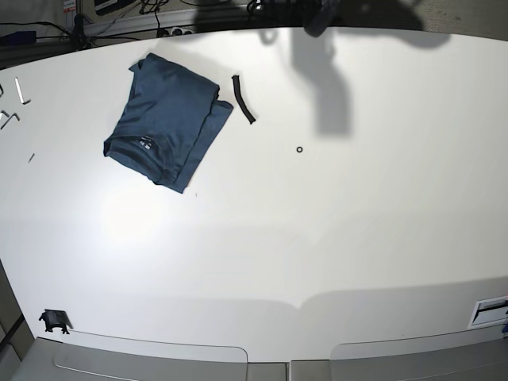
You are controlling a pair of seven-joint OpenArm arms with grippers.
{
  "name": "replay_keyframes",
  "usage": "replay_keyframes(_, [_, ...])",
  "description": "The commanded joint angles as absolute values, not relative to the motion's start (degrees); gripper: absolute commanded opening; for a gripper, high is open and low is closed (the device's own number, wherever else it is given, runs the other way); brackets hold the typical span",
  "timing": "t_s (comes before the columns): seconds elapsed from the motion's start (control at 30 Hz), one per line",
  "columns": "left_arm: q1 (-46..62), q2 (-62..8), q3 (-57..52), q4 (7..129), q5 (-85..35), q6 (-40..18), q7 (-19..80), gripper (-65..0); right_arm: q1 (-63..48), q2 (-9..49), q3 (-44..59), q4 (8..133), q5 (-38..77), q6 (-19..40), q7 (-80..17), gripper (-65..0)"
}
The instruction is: Fold the T-shirt properly
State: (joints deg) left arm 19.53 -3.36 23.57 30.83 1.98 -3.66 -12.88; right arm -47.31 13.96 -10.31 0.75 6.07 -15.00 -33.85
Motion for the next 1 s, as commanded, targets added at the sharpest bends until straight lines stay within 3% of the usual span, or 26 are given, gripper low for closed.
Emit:
replay_keyframes(0.0, [20.2,-3.0,23.7,31.1,2.1,-4.3,-13.6,-56.9,-49.2,14.3,-10.3,0.0,6.3,-15.4,-35.4,-65.0])
replay_keyframes(0.77, [20.2,-3.0,23.7,31.1,2.1,-4.3,-13.6,-56.9,-49.3,14.3,-10.3,0.0,6.3,-15.4,-35.8,-65.0])
replay_keyframes(0.97, [20.2,-3.0,23.7,31.1,2.1,-4.3,-13.6,-56.9,-49.2,14.3,-10.3,0.0,6.3,-15.4,-47.1,-65.0])
